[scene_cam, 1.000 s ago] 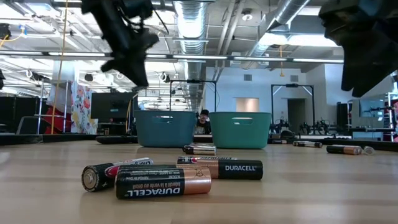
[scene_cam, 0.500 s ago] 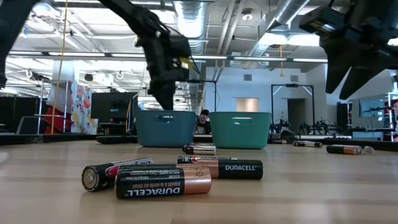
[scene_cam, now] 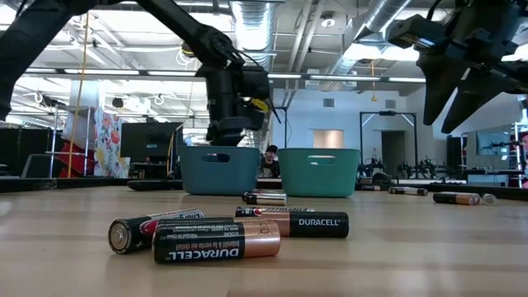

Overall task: Sort batteries
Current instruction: Put the black battery into the blue bin

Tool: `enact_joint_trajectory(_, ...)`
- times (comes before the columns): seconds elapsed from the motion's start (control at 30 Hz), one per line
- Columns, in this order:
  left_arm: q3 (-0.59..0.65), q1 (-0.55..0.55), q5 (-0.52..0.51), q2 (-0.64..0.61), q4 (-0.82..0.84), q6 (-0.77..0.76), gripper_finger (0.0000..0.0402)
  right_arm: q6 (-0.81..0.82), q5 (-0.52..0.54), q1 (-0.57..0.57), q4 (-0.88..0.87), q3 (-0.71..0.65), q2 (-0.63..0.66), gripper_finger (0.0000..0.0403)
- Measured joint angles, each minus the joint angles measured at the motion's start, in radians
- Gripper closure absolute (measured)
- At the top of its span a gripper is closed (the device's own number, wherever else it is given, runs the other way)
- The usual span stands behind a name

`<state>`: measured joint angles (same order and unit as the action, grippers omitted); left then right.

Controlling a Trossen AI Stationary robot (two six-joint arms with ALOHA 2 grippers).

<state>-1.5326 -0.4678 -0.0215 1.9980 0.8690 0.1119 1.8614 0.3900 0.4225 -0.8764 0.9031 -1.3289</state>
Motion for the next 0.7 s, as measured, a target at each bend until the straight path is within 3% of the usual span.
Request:
enact_joint_trajectory(0.1,0.0,0.019,-0.042,0.0,0.0,-0.007,0.037,-0.001,0.0,0.0,-0.001,0.0,0.0,0.0274)
enact_joint_trajectory(0.53,0.062,0.027,-0.046,0.0,-0.079,-0.036,0.037,-0.01,0.0,0.0,-0.005,0.0,0.0,0.0274)
enact_joint_trajectory(0.7,0.063,0.025,-0.046,0.0,-0.078,-0.055,0.0323,-0.011,0.0,0.0,-0.005,0.0,0.0,0.0274)
